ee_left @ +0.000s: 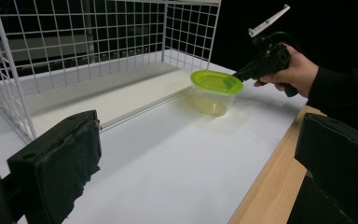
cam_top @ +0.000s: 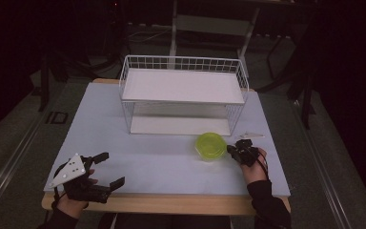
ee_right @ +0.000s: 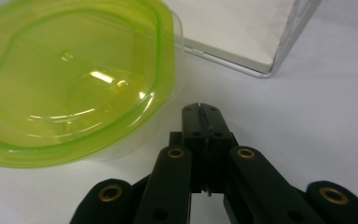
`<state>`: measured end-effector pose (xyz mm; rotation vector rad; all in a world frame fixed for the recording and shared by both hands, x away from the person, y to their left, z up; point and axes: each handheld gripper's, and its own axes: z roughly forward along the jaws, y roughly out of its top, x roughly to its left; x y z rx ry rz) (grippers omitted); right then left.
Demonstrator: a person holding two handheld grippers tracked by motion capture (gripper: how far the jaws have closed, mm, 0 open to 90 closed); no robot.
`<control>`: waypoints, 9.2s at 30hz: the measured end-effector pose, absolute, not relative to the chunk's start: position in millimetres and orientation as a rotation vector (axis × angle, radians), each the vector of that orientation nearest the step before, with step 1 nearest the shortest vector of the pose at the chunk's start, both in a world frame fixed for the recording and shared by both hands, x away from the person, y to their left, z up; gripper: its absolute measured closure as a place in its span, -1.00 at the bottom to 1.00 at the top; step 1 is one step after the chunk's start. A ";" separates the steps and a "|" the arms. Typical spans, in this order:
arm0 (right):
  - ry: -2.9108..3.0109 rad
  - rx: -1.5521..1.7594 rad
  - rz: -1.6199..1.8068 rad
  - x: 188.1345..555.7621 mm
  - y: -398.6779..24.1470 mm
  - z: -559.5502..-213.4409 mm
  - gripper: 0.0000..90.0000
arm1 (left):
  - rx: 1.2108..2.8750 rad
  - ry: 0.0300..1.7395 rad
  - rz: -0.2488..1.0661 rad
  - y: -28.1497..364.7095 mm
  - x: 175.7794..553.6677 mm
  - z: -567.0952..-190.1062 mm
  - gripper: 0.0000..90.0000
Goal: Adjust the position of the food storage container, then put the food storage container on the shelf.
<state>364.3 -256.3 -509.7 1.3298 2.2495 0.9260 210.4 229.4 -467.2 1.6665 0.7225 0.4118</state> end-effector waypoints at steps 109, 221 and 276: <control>2.262 0.735 1.255 289.8 -175.7 -430.4 -0.68 | 1.853 0.950 0.267 157.7 281.1 -426.2 -0.88; 2.117 1.490 1.559 386.3 -162.4 -324.3 0.77 | 1.738 1.218 -0.002 111.9 392.0 -311.6 0.82; 2.139 1.466 1.501 411.5 -154.6 -307.1 -0.01 | 1.698 1.256 0.075 118.3 411.4 -306.9 -0.13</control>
